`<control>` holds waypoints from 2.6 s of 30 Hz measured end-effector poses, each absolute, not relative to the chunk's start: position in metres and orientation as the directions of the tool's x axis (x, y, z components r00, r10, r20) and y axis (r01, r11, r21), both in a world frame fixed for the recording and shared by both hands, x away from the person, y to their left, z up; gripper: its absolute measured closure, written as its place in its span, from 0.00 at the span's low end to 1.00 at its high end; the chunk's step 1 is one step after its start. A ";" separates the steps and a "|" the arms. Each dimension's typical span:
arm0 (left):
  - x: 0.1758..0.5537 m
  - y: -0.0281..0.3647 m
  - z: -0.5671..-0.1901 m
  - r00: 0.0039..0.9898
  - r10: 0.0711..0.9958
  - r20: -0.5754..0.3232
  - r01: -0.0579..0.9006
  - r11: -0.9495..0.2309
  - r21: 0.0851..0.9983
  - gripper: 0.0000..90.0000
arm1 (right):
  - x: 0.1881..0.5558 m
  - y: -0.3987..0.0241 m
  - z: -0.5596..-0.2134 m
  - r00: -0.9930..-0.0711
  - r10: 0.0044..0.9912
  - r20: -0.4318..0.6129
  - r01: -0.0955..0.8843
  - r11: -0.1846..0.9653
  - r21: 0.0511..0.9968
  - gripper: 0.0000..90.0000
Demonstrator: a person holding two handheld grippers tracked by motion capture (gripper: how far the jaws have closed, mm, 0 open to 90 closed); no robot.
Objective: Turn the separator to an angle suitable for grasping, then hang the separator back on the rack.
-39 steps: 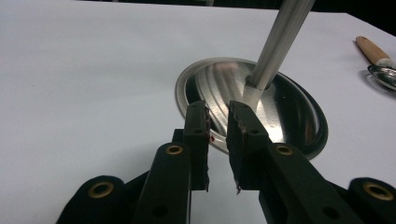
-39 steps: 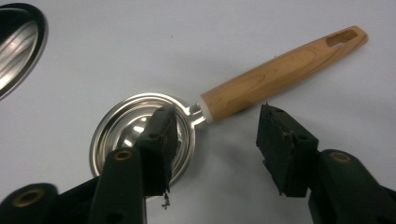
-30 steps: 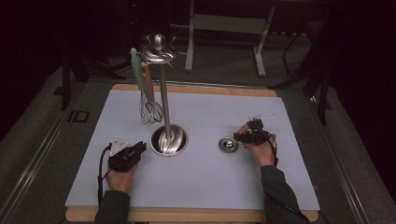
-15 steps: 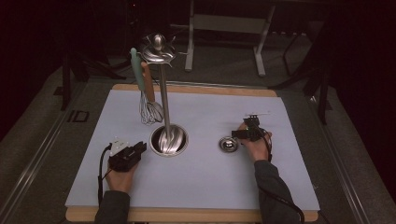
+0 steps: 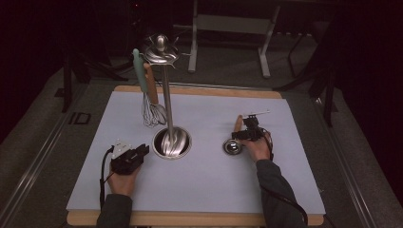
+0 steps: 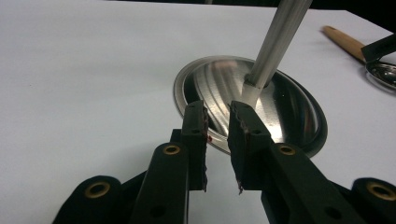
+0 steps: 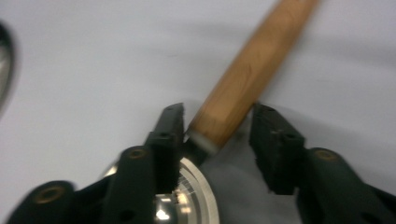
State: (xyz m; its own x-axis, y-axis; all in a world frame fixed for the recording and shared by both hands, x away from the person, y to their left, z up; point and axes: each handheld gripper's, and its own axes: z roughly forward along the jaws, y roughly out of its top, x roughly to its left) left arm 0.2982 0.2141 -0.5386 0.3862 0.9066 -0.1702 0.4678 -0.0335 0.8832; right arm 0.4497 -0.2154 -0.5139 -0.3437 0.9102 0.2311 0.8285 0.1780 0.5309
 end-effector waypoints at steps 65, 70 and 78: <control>0.299 0.213 -0.539 0.392 0.905 -0.168 0.472 -0.041 0.881 0.84 | 0.424 -0.141 -0.502 -0.616 0.766 0.185 0.772 0.539 0.336 0.79; 0.299 0.213 -0.538 0.392 0.905 -0.166 0.470 -0.042 0.882 0.84 | 0.424 -0.145 -0.498 -0.610 0.763 0.215 0.775 0.518 0.362 0.79; 0.299 0.213 -0.539 0.391 0.905 -0.165 0.470 -0.043 0.881 0.83 | 0.420 -0.153 -0.488 -0.609 0.739 0.288 0.775 0.476 0.416 0.79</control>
State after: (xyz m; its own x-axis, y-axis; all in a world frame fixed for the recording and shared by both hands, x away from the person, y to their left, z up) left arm 0.2991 0.2125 -0.5386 0.3915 0.9053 -0.1648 0.4703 -0.0429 0.8815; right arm 0.4200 -0.1535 -0.4883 -0.6089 0.7392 0.2879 0.7748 0.4762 0.4158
